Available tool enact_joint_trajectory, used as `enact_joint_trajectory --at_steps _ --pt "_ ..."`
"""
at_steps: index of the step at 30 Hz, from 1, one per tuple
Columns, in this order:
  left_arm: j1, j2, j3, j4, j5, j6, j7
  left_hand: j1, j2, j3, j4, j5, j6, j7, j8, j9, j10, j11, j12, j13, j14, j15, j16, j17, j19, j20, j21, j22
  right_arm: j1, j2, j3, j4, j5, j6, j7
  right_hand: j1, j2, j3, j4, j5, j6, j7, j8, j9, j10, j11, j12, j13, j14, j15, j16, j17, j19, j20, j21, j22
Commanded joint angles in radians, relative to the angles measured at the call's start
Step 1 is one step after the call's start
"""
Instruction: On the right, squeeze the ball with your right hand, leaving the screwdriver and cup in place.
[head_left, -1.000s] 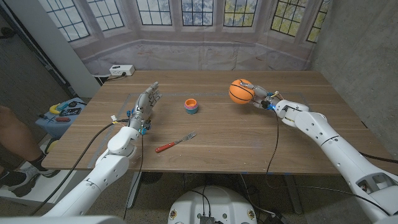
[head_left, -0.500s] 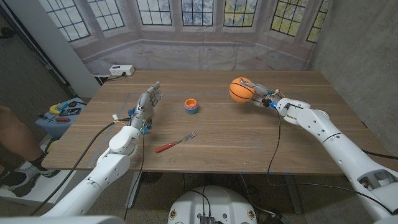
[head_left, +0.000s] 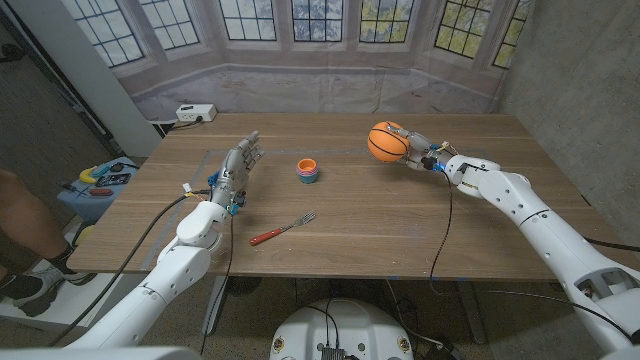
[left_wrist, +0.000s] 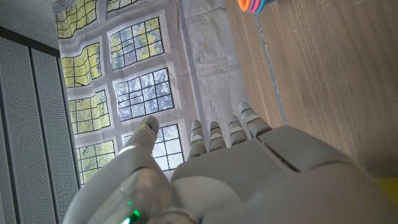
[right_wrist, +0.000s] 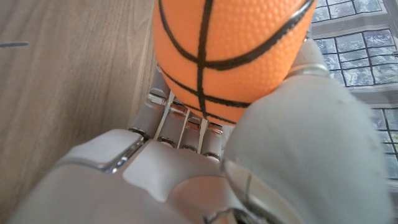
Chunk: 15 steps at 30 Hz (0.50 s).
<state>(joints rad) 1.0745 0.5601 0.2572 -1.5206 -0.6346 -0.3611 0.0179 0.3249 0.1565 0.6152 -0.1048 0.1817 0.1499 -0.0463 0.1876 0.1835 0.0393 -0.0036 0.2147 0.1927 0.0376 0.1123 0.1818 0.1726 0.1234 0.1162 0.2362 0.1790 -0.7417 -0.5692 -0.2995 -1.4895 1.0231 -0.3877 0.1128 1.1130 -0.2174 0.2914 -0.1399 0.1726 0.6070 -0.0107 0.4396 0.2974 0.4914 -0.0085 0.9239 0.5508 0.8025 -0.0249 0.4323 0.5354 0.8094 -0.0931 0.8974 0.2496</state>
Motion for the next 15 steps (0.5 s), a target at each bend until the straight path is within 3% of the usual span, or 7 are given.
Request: enact_joint_trajectory --at_steps 1,9,15 --pt "-0.004 -0.002 0.002 0.010 -0.010 -0.007 -0.016 -0.006 0.001 0.003 -0.001 0.007 0.010 0.000 0.001 0.004 0.006 0.003 -0.002 0.003 0.003 0.006 0.000 0.001 0.010 -0.002 -0.007 0.003 -0.009 -0.007 0.013 -0.015 0.021 -0.018 0.000 0.169 0.195 0.016 0.030 0.005 -0.005 0.004 -0.009 -0.005 0.015 -0.006 -0.010 -0.015 0.050 -0.161 -0.007 0.015 -0.006 -0.040 -0.002 -0.025" --pt "-0.004 -0.002 0.002 0.010 -0.014 -0.006 -0.019 -0.007 0.001 0.003 -0.001 0.007 0.010 -0.001 0.002 0.004 0.004 0.004 -0.003 0.003 0.003 0.005 0.000 0.002 0.010 -0.002 -0.008 0.003 -0.012 -0.011 0.017 -0.018 0.031 -0.028 0.000 0.147 0.201 0.006 0.030 0.005 -0.005 0.007 -0.021 -0.014 0.013 -0.003 -0.023 -0.034 0.043 -0.153 -0.011 0.023 -0.010 -0.031 -0.004 -0.052" --pt "0.000 -0.001 0.003 0.005 -0.012 -0.005 -0.015 -0.008 0.001 0.003 -0.001 0.007 0.010 -0.001 0.001 0.004 0.006 0.005 -0.002 0.003 0.003 0.005 0.000 0.002 0.011 -0.001 -0.009 0.003 -0.011 -0.012 0.018 -0.014 0.037 -0.032 0.005 0.109 0.205 -0.009 0.043 0.004 -0.009 0.009 -0.031 -0.019 0.007 0.005 -0.033 -0.046 0.035 -0.146 -0.013 0.029 -0.013 -0.023 -0.005 -0.064"
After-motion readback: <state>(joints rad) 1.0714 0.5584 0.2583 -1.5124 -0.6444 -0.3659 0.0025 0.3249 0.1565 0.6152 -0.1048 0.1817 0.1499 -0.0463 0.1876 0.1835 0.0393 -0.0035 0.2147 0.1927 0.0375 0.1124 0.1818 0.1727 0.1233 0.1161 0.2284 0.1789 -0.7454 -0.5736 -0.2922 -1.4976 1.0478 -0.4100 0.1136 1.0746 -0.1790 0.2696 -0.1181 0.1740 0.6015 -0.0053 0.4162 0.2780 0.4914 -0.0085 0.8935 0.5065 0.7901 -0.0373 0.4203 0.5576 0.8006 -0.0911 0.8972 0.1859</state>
